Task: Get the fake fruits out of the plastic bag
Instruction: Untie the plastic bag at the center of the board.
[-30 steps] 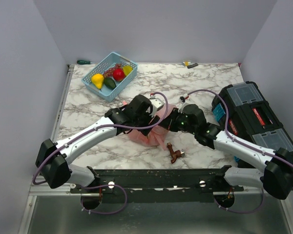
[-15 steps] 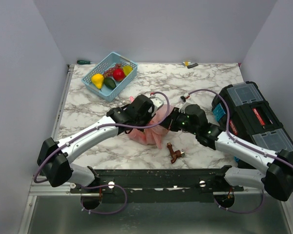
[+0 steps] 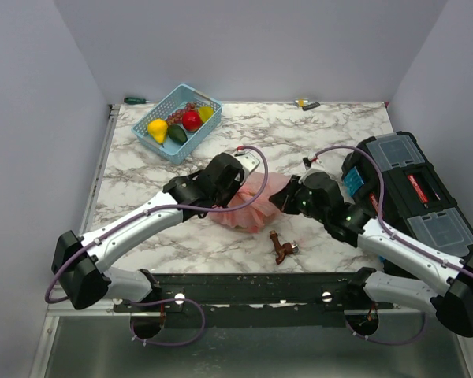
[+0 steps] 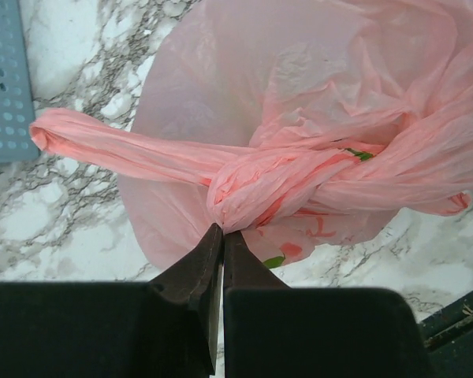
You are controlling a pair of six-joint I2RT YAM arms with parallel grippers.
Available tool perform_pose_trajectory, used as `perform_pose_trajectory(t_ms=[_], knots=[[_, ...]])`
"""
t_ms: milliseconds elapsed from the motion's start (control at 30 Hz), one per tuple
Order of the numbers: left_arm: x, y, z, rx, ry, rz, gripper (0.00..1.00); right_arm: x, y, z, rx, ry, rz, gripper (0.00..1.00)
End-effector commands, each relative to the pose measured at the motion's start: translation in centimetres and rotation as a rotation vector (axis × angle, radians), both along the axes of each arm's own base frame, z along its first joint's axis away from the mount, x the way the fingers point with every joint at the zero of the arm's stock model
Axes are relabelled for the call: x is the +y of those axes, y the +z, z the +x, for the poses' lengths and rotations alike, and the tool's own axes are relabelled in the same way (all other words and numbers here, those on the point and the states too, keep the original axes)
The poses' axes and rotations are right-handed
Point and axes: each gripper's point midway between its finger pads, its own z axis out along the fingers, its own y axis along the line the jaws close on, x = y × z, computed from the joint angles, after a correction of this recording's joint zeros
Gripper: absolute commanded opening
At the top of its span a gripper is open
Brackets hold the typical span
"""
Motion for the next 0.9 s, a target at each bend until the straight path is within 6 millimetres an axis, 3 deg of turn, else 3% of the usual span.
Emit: perform_pose_trajectory(t_ms=[0, 133, 333, 500, 700, 867], knots=[[2.9, 1.6, 1.4, -0.124, 0.126, 0.047, 0.0, -1.7, -0.2, 0.2, -0.002, -0.062, -0.066, 0.01], [4.5, 2.9, 2.1, -0.19, 0.214, 0.064, 0.0, -2.9, -0.9, 0.9, -0.004, -0.109, -0.146, 0.04], [4.6, 3.5, 2.0, -0.217, 0.204, 0.033, 0.0, -3.9, -1.1, 1.8, 0.006, -0.106, -0.312, 0.11], [3.8, 3.0, 1.7, -0.186, 0.173, 0.022, 0.0, -2.1, 2.2, 1.0, -0.054, 0.027, -0.257, 0.22], [3.3, 2.9, 1.5, -0.167, 0.154, 0.01, 0.0, 1.2, 6.1, -1.0, -0.197, 0.237, -0.114, 0.43], [3.0, 2.9, 1.3, -0.151, 0.14, -0.002, 0.0, 5.2, 7.3, -3.5, -0.248, 0.415, -0.006, 0.44]])
